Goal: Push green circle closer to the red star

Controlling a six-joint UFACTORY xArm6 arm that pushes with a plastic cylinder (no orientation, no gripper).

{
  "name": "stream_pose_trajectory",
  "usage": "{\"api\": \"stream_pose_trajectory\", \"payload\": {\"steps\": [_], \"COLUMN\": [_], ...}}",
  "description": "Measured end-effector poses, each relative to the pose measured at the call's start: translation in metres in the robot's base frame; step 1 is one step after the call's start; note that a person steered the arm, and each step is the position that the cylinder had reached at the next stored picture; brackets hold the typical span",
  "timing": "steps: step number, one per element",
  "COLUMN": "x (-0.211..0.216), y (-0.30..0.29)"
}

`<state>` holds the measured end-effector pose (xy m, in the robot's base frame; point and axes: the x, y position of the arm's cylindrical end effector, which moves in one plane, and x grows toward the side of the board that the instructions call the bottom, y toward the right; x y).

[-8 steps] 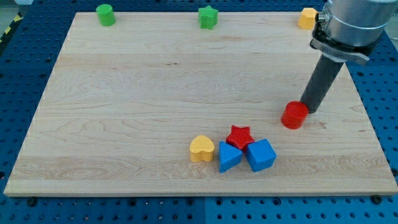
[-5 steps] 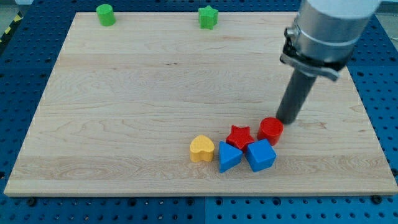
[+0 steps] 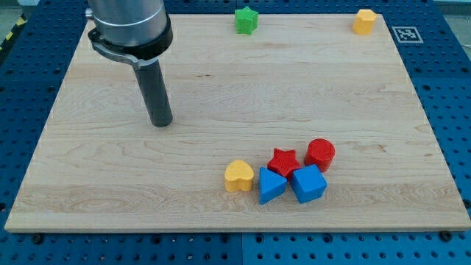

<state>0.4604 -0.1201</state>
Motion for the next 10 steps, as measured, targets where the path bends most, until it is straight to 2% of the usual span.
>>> {"api": "stream_pose_trajectory", "payload": {"steps": [1, 2, 3, 4, 6, 7, 10], "x": [-0.034, -0.073, -0.137, -0.151, -0.257, -0.257, -0.267], "y": [-0.056, -0.145, -0.184, -0.185, -0.184, -0.183, -0.096]}}
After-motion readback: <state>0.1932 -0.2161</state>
